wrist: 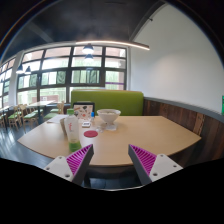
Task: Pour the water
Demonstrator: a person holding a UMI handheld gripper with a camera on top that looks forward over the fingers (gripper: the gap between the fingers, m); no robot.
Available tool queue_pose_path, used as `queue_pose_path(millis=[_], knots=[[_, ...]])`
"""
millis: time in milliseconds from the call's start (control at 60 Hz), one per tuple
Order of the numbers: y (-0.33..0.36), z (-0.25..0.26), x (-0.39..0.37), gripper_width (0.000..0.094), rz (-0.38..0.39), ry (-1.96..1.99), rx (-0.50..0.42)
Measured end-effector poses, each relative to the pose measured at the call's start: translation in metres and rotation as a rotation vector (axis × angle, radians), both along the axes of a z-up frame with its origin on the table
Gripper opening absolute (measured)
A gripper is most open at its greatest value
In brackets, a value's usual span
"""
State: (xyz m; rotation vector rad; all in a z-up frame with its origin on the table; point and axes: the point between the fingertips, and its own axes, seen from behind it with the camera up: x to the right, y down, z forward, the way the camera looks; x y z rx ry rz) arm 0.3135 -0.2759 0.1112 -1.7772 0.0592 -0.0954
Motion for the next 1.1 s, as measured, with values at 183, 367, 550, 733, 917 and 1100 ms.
queue_pose_path(millis=[183, 367, 550, 733, 917, 1100], knots=[[0.016, -0.009, -0.036, 0.0810, 0.066, 0.008, 0.003], [0.062, -0.013, -0.104, 0.0809, 0.128, 0.012, 0.047], [0.121, -0.020, -0.152, 0.0814, 0.122, 0.007, 0.067], [0.174, -0.028, -0.159, 0.0812, 0.039, -0.016, 0.074], [0.207, -0.045, -0.153, 0.0397, -0.050, -0.011, 0.083], [0.204, -0.043, -0.158, 0.0280, 0.003, 0.026, 0.083]])
